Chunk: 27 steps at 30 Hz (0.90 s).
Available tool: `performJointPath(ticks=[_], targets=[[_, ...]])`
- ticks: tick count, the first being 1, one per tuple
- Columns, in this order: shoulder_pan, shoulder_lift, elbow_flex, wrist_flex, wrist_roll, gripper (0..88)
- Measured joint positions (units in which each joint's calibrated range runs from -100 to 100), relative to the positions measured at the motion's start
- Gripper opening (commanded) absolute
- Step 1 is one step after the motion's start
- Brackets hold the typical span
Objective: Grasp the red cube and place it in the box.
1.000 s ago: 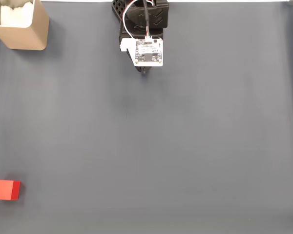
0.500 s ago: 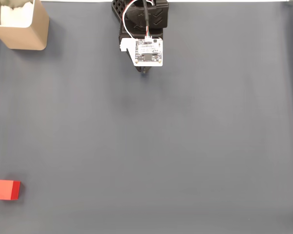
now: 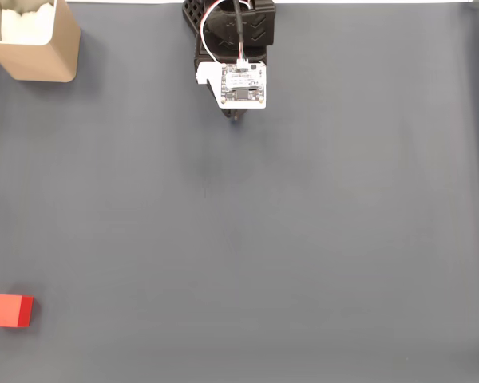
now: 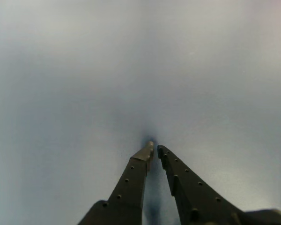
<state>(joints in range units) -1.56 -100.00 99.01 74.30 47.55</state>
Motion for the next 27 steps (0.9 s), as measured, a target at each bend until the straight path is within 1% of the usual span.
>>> performJointPath(ticks=[9, 12, 17, 22, 27], targets=[[0.0, 0.0, 0.0, -1.1, -0.6, 0.0], [0.0, 0.6, 0.0, -4.9, -1.4, 0.0], [1.4, 1.7, -0.5, -10.7, -1.2, 0.0], [1.5, 6.7, -4.9, -13.9, -0.6, 0.0], [2.6, 14.8, -13.7, -15.0, -0.4, 0.0]])
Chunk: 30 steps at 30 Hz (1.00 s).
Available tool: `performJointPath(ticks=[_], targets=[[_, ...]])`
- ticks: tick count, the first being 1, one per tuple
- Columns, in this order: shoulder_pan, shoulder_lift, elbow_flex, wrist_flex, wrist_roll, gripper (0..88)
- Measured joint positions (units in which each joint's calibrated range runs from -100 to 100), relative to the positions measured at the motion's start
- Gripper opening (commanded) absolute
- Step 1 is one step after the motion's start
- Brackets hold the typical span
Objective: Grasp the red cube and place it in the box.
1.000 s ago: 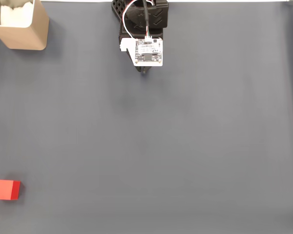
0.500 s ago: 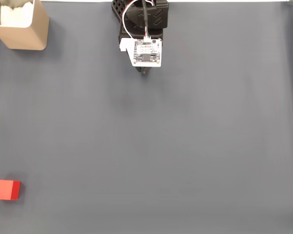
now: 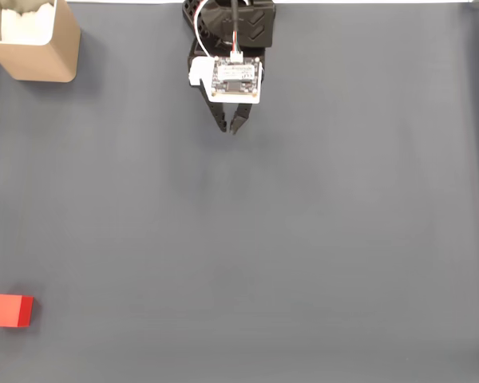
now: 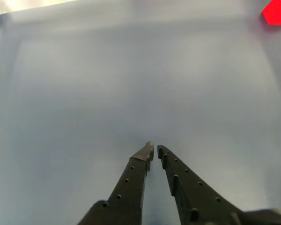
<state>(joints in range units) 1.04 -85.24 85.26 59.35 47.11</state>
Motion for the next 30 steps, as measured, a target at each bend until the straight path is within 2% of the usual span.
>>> performJointPath(ticks=[13, 30], targets=[[4.5, 19.5, -23.9, 2.0, 0.1, 0.0], [15.6, 36.8, -41.0, 3.3, 0.8, 0.0]])
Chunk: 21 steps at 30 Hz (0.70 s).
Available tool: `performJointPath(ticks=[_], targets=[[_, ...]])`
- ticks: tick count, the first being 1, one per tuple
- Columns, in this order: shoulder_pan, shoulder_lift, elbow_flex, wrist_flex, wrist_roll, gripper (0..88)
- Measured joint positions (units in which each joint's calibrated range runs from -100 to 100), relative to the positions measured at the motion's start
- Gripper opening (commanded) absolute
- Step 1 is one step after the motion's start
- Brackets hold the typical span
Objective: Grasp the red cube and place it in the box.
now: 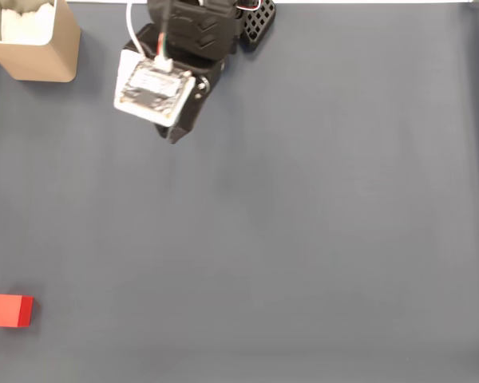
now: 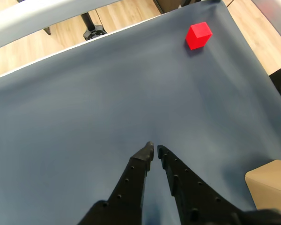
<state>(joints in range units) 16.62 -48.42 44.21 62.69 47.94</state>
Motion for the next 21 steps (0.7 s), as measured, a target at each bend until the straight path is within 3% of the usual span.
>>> performJointPath(ticks=[21], targets=[[9.9, 24.5, -14.5, -14.0, -0.3, 0.0]])
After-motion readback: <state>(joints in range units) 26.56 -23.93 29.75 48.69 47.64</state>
